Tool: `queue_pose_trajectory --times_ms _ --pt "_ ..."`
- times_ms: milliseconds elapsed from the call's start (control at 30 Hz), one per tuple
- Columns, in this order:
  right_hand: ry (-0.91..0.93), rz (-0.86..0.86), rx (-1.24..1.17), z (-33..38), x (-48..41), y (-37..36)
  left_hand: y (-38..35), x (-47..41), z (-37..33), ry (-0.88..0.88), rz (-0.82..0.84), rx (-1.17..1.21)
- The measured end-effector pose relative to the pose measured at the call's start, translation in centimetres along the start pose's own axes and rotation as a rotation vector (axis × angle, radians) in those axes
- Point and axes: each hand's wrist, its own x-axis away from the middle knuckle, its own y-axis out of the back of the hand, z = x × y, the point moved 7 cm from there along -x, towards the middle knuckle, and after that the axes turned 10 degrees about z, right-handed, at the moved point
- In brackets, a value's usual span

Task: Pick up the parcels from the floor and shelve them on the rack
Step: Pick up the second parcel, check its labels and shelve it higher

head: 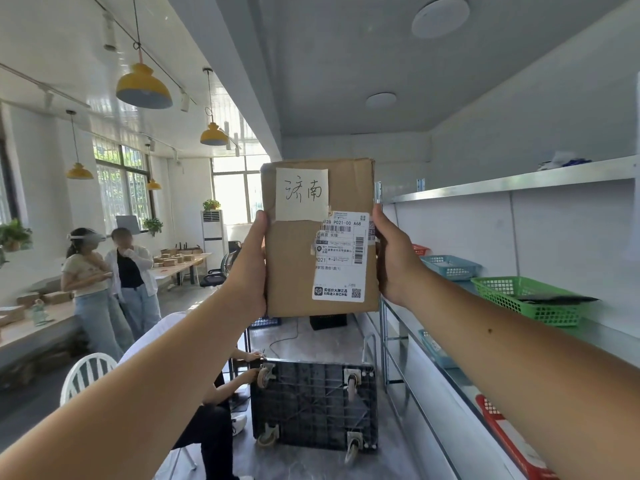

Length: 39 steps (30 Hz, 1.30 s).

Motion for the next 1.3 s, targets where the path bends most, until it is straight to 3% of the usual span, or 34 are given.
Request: queue_pose_trajectory --times_ms 700,1300 --pt "-0.033 -0.276 0.037 0.5 6.3 6.9 -6.2 -2.8 6.4 0.159 0.269 0.034" --pt "-0.006 -0.520 0.022 5.3 19.7 15.3 -20.6 0.4 11.5 0.239 0.442 0.117"
